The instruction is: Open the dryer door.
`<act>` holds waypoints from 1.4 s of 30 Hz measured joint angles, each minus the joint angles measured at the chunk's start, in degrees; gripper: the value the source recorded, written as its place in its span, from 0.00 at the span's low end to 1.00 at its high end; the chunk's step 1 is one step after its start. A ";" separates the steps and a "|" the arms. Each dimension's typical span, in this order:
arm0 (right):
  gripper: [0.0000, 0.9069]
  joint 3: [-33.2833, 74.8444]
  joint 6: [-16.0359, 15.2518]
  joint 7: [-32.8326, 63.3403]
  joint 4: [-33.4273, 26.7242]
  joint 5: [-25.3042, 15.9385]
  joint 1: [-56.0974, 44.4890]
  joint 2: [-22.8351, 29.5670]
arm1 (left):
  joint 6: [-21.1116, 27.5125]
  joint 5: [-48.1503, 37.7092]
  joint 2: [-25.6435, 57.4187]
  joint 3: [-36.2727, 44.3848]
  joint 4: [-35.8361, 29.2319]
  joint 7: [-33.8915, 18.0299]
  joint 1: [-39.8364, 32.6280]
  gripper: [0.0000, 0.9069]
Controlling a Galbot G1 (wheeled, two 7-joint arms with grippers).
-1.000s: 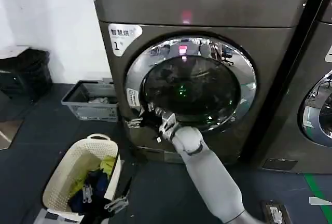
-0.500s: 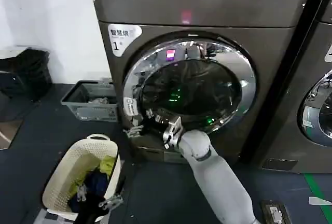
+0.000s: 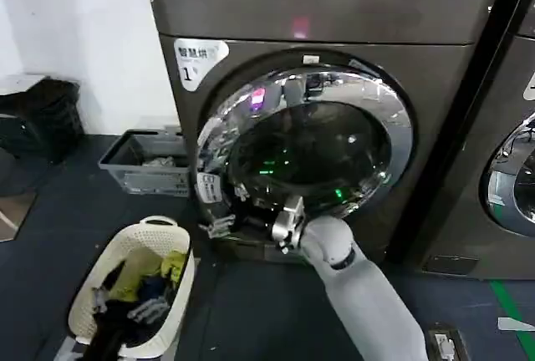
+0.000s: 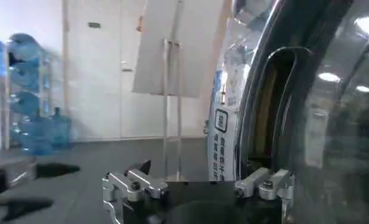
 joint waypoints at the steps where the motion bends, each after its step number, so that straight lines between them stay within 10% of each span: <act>1: 1.00 0.24 0.00 -0.92 0.06 0.09 -0.15 -0.10 | 0.20 -0.51 0.25 -0.65 0.11 0.00 -0.40 1.00; 42: 1.00 13.84 4.89 -24.89 16.72 0.76 -17.42 -15.14 | 3.67 -10.50 13.17 2.75 7.21 0.20 -18.24 1.00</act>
